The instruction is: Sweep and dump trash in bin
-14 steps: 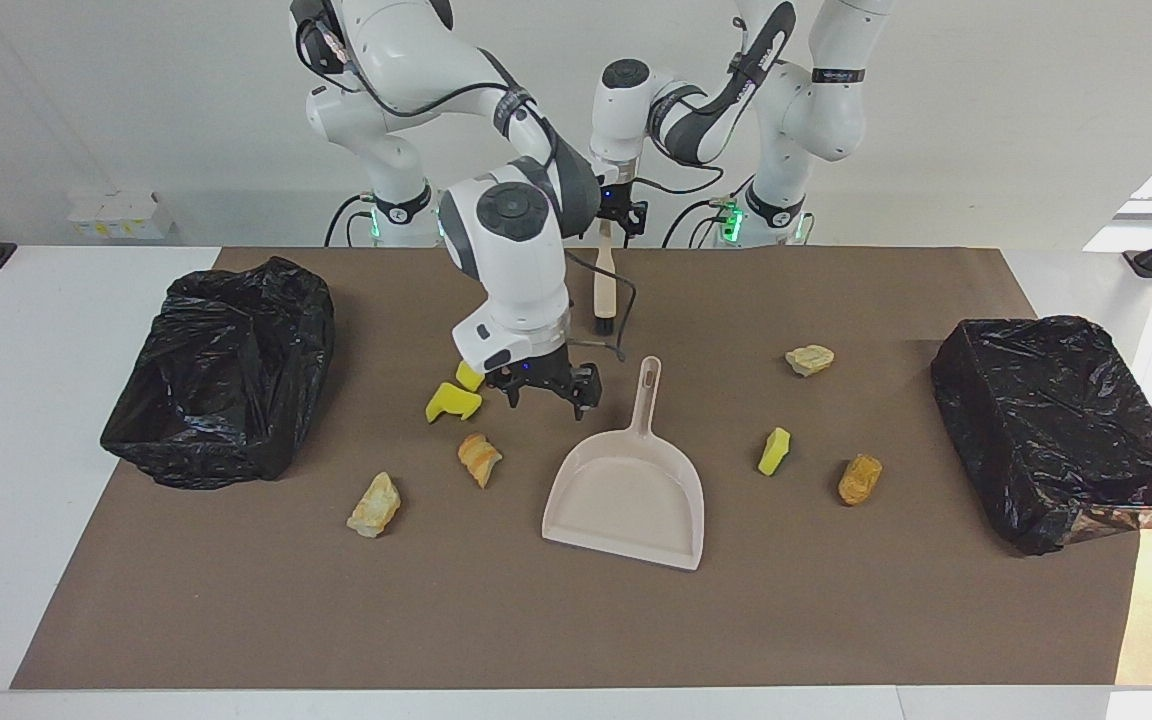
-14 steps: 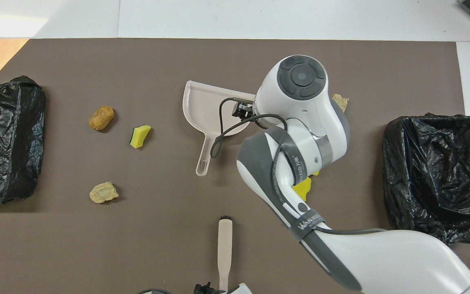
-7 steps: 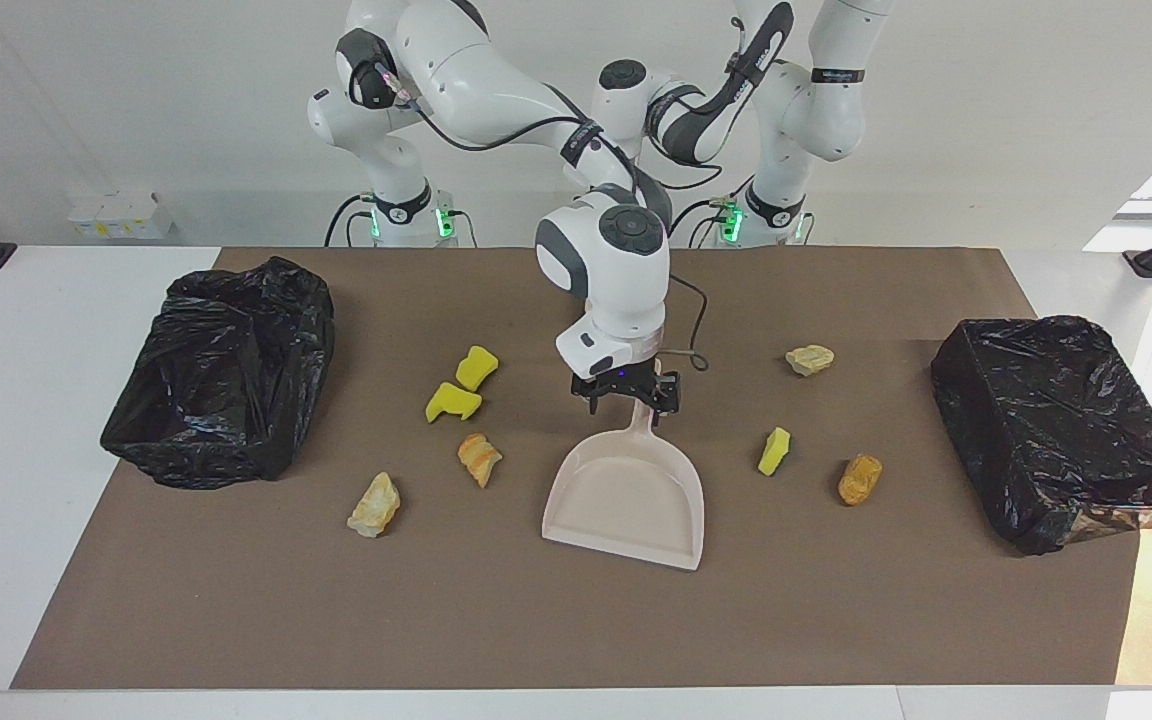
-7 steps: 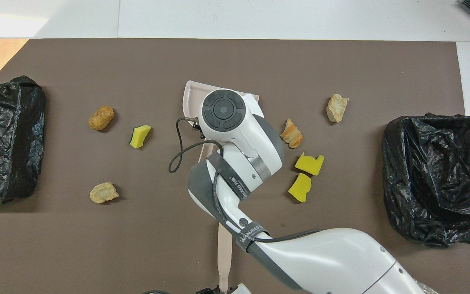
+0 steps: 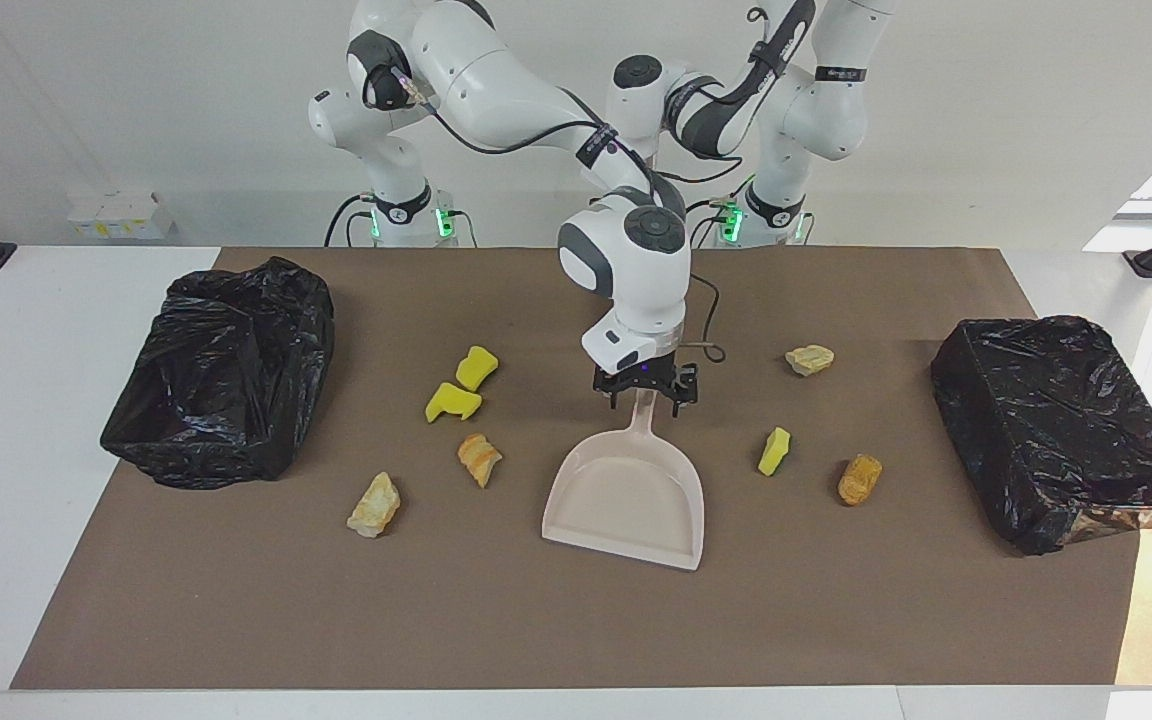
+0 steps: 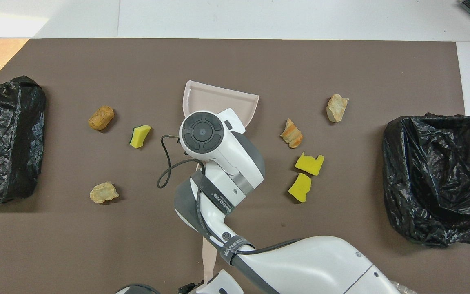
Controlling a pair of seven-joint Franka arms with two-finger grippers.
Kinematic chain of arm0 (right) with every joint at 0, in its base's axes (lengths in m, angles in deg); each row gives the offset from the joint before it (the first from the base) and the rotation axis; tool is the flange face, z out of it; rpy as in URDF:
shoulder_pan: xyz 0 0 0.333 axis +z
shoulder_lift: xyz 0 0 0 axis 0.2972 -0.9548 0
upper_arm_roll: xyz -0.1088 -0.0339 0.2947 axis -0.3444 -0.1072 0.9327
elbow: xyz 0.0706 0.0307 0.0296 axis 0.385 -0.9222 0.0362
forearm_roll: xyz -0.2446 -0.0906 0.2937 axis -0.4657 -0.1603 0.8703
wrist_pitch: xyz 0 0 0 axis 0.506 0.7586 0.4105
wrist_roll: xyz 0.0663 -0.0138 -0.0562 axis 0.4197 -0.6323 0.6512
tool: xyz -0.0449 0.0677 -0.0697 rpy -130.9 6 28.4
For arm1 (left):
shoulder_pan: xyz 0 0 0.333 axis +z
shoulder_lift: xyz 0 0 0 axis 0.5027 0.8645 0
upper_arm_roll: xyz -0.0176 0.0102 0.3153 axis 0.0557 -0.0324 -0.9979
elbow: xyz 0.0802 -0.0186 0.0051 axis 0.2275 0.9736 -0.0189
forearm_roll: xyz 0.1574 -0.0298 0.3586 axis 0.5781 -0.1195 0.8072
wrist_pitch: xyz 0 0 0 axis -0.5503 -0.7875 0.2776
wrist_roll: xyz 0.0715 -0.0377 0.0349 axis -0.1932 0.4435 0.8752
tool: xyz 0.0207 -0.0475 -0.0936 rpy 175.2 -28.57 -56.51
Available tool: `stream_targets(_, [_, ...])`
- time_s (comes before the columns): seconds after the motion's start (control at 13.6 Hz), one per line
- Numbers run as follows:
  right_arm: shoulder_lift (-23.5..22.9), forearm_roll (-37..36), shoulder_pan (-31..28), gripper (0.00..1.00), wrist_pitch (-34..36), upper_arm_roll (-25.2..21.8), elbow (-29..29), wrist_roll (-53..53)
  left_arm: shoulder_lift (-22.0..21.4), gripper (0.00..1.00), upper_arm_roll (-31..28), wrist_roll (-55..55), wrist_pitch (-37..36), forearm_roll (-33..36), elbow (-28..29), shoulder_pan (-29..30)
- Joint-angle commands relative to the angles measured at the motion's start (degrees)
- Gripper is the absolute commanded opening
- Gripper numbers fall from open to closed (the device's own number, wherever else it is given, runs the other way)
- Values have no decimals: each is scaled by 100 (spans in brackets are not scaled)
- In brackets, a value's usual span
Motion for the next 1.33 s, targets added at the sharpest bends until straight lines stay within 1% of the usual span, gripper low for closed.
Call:
stream_targets(0.0, [105, -82, -59, 89, -258, 1, -280, -11, -454, 0, 28, 70, -601, 408, 94, 430])
stream_targets(0.07, [105, -82, -59, 74, -258, 1, -280, -29, -524, 0, 28, 61, -733, 479, 112, 561])
stream_targets(0.15, [96, -108, -59, 49, -267, -7, -271, -46, -569, 0, 28, 43, -804, 584, 112, 693])
stream_targets(0.22, [96, -117, -59, 26, -275, -16, -254, -64, -639, 0, 28, -9, -866, 760, 112, 851])
stream_targets(0.3, [105, -117, -67, 7, -284, -25, -254, -29, -692, 0, 28, -88, -867, 857, 94, 1148])
stream_targets(0.37, [140, -117, -93, 0, -319, -42, -254, -20, -701, 0, 28, -332, -884, 893, 77, 1351])
stream_targets(0.52, [193, -117, -137, 0, -319, -43, -262, -20, -736, 0, 20, -938, -893, 893, 59, 2035])
stream_targets(0.66, [359, -108, -269, 0, -293, -25, -271, 85, -701, 0, 28, -1658, -849, 893, -2, 2607])
stream_targets(0.74, [482, -108, -296, 0, -206, -25, -315, 346, -649, 0, 28, -2079, -849, 893, -115, 2958])
stream_targets(0.81, [657, -108, -305, 0, -144, -25, -463, 741, -491, 0, -6, -2693, -910, 893, -386, 3319])
stream_targets(0.89, [902, -100, -331, 0, -109, -25, -717, 1171, -98, 0, -7, -3291, -937, 893, -781, 3688])
stream_targets(0.96, [1157, -108, -435, 0, -91, -34, -1015, 1697, 219, 0, -7, -3618, -1111, 893, -1185, 3961])
stream_targets(1.03, [1351, -100, -567, 0, -91, -25, -1279, 2546, 492, 0, -15, -3891, -1200, 893, -1502, 4164])
stream_targets(1.11, [1432, -91, -699, 0, -30, -25, -1378, 3503, 712, 0, -15, -4207, -1201, 893, -1766, 4436])
stream_targets(1.25, [1459, -99, -910, 0, 408, -34, -1352, 5009, 1195, 0, -24, -4717, -1157, 893, -2381, 4963])
